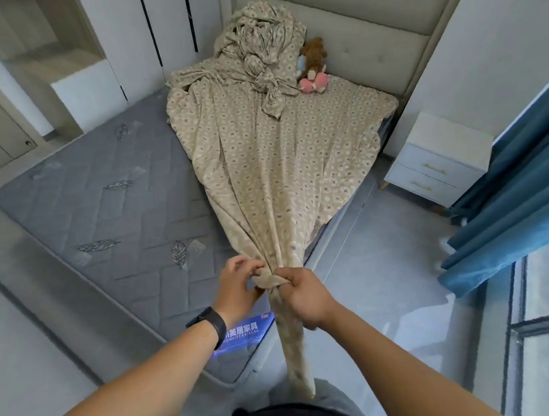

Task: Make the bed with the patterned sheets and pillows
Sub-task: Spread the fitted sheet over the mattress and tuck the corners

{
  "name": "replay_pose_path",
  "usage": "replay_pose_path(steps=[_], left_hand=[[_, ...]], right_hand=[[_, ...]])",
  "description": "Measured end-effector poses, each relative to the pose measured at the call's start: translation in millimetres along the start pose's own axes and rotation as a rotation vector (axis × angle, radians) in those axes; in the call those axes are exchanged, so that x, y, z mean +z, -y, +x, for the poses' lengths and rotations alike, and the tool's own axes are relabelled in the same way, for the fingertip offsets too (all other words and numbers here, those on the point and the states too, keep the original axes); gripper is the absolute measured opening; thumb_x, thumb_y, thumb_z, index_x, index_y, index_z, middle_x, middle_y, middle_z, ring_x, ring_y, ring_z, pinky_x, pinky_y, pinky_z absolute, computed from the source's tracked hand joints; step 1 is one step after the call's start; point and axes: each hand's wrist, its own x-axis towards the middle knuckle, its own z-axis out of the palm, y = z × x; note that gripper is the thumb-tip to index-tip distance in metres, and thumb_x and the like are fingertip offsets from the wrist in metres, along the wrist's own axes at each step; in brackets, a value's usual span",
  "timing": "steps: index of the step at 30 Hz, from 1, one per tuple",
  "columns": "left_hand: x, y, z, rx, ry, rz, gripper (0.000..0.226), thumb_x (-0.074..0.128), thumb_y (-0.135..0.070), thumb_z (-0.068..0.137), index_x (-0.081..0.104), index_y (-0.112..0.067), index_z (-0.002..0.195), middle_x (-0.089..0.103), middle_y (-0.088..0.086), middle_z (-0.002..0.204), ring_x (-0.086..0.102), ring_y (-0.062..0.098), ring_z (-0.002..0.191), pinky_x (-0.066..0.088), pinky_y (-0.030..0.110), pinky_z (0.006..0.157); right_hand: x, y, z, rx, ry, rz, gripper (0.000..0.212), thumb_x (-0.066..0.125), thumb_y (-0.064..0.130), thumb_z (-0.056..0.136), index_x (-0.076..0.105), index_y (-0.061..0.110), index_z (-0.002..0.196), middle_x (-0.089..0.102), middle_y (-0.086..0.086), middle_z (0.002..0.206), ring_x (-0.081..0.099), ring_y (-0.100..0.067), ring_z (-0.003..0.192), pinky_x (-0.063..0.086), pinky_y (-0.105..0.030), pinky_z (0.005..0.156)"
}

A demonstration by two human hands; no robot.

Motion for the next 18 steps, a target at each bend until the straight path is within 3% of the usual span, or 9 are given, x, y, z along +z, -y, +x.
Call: replay_pose_path(steps=[2, 4, 8, 12, 16, 18], left_hand=[[-1, -3, 25, 0.096, -0.017, 0.066, 0.036, 0.064, 0.009, 0.077, 0.069, -0.024, 0.089, 0.059, -0.008, 0.098, 0.055, 0.009, 0.09, 0.042, 0.03, 0.079], [-5, -6, 43, 0.107, 0.041, 0.082, 0.034, 0.052, 0.01, 0.077, 0.057, -0.024, 0.081, 0.062, -0.007, 0.078, 0.057, 0.016, 0.074, 0.04, 0.037, 0.062], [-21, 11, 54, -0.079, 0.094, 0.174, 0.014, 0.053, -0.004, 0.095, 0.059, -0.017, 0.092, 0.064, 0.001, 0.078, 0.06, 0.025, 0.073, 0.042, 0.035, 0.061], [-43, 20, 60, -0.146, 0.387, 0.206, 0.035, 0.047, -0.027, 0.107, 0.053, -0.025, 0.072, 0.056, -0.004, 0.066, 0.052, 0.012, 0.062, 0.038, 0.03, 0.061], [-36, 26, 57, -0.215, 0.672, 0.335, 0.043, 0.045, -0.033, 0.107, 0.046, -0.022, 0.066, 0.047, -0.006, 0.062, 0.043, 0.008, 0.058, 0.031, 0.024, 0.055], [-37, 39, 54, -0.25, 0.744, 0.335, 0.043, 0.046, -0.037, 0.106, 0.047, -0.023, 0.066, 0.049, -0.006, 0.065, 0.045, 0.008, 0.06, 0.032, 0.024, 0.055]], right_hand=[[-12, 2, 2, -0.021, 0.004, -0.051, 0.021, 0.041, 0.013, 0.082, 0.043, 0.017, 0.062, 0.037, 0.006, 0.058, 0.033, -0.01, 0.056, 0.031, -0.03, 0.053], [-27, 0, 11, -0.004, -0.018, -0.202, 0.021, 0.042, 0.019, 0.083, 0.04, 0.016, 0.063, 0.038, 0.005, 0.057, 0.033, -0.011, 0.056, 0.032, -0.032, 0.054], [-47, -12, 37, 0.155, -0.011, -0.517, 0.031, 0.043, 0.039, 0.091, 0.041, 0.021, 0.066, 0.054, -0.001, 0.073, 0.049, -0.023, 0.072, 0.04, -0.036, 0.063], [-48, -21, 41, 0.334, 0.058, -0.708, 0.028, 0.04, 0.043, 0.095, 0.049, 0.023, 0.078, 0.056, -0.002, 0.09, 0.054, -0.027, 0.086, 0.044, -0.035, 0.075], [-26, -33, 26, 0.43, 0.072, -0.853, 0.039, 0.038, 0.048, 0.095, 0.065, 0.02, 0.099, 0.061, -0.002, 0.096, 0.054, -0.024, 0.086, 0.031, -0.029, 0.062], [-8, -38, 23, 0.486, 0.06, -0.83, 0.041, 0.038, 0.048, 0.095, 0.066, 0.019, 0.099, 0.059, -0.001, 0.091, 0.056, -0.023, 0.086, 0.029, -0.029, 0.06]])
